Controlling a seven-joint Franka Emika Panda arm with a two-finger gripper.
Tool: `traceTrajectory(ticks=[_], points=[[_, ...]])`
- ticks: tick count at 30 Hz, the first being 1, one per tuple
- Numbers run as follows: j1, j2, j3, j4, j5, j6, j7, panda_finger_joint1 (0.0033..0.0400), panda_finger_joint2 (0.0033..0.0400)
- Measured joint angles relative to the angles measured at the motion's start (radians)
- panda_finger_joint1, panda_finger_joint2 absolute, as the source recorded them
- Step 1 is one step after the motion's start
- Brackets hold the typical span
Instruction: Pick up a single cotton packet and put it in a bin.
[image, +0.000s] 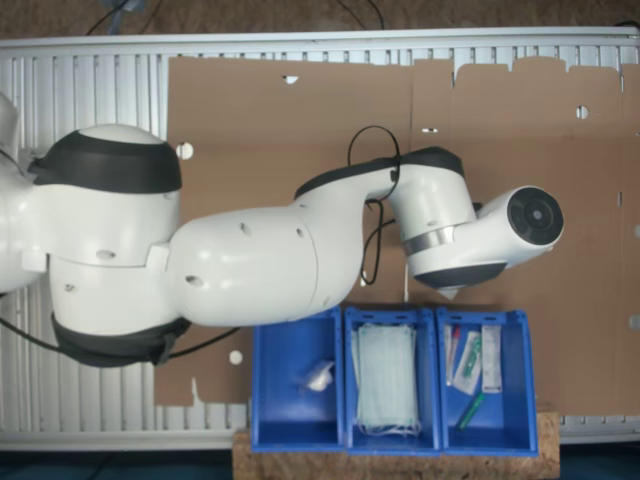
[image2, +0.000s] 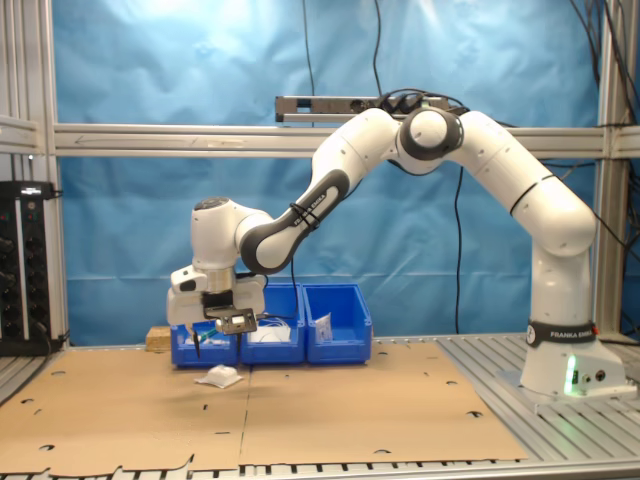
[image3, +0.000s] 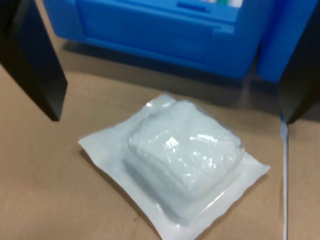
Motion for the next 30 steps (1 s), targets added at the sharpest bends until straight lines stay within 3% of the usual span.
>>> traceTrajectory(ticks=[30], points=[[0.039,0.05,-0.095,0.013,-0.001,0.074,-0.001,0.04,0.04]])
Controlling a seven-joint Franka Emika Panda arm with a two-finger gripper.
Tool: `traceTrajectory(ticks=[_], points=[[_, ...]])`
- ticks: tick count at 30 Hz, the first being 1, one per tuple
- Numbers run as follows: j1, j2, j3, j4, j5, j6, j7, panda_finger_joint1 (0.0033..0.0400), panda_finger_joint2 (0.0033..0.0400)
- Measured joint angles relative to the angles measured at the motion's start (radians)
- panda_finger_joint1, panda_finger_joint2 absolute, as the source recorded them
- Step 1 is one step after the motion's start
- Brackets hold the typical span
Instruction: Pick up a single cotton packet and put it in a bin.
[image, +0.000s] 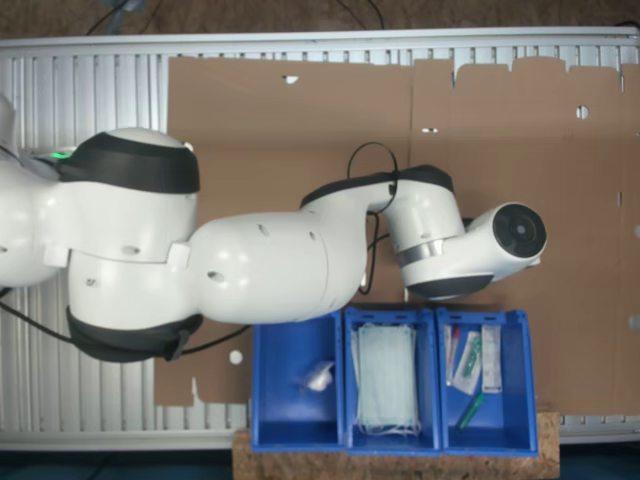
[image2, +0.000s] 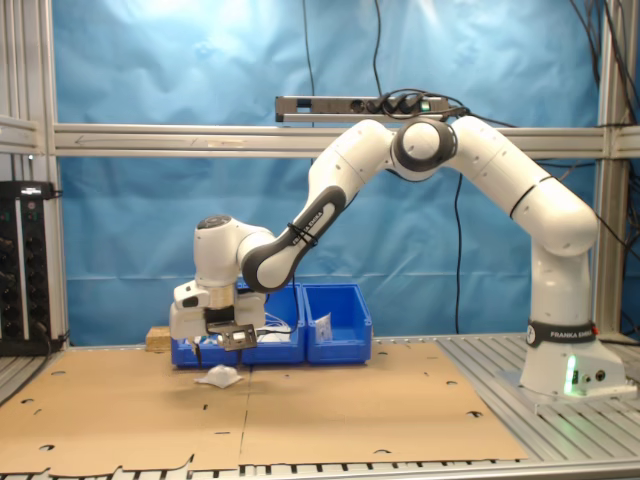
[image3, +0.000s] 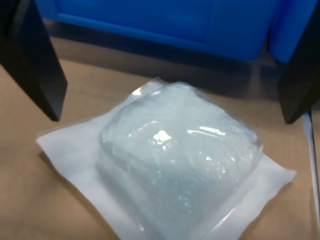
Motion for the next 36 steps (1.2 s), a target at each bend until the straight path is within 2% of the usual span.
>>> traceTrajectory(ticks=[14,36], points=[[0.001,0.013,-0.026,0.001,0.0,0.023,0.0,0.04,0.04],[0.006,0.013,-0.029,-0.014,0.0,0.031,0.0,0.04,0.04]])
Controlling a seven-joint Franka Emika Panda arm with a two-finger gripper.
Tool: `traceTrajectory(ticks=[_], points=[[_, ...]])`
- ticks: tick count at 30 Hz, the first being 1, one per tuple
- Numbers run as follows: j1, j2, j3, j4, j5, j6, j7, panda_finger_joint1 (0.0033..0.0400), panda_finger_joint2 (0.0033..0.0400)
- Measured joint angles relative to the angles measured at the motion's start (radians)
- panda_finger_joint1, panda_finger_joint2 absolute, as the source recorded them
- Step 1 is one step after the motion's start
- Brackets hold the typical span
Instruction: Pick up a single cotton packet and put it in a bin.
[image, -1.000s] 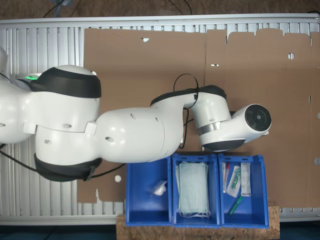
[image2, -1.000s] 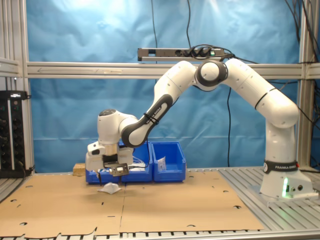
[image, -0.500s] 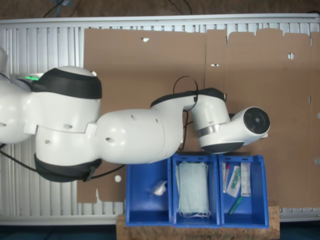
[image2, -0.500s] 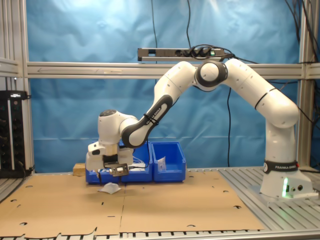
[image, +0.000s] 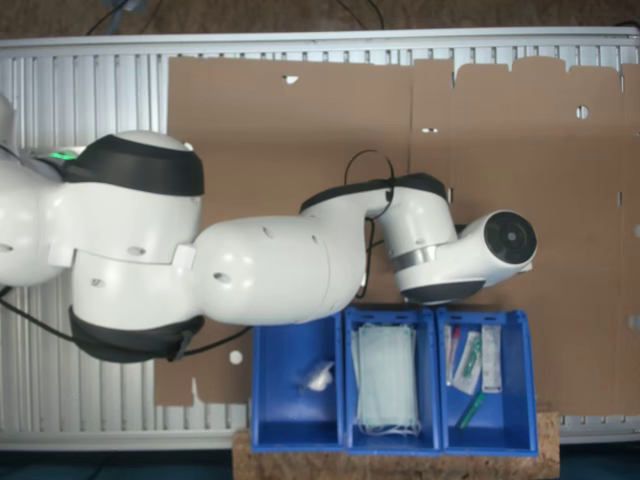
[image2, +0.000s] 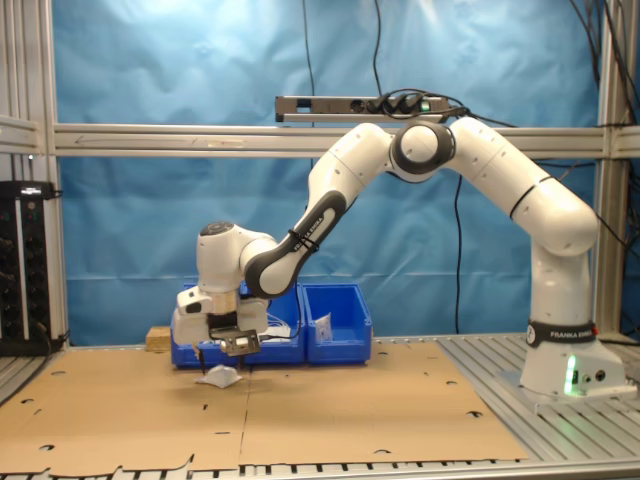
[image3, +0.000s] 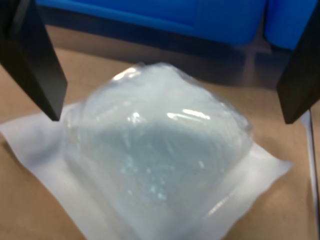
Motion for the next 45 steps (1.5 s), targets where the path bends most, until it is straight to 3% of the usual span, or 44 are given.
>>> traceTrajectory(ticks=[45], points=[[0.012,0.001,0.0,-0.016,0.0,0.011,0.0,0.04,0.04]])
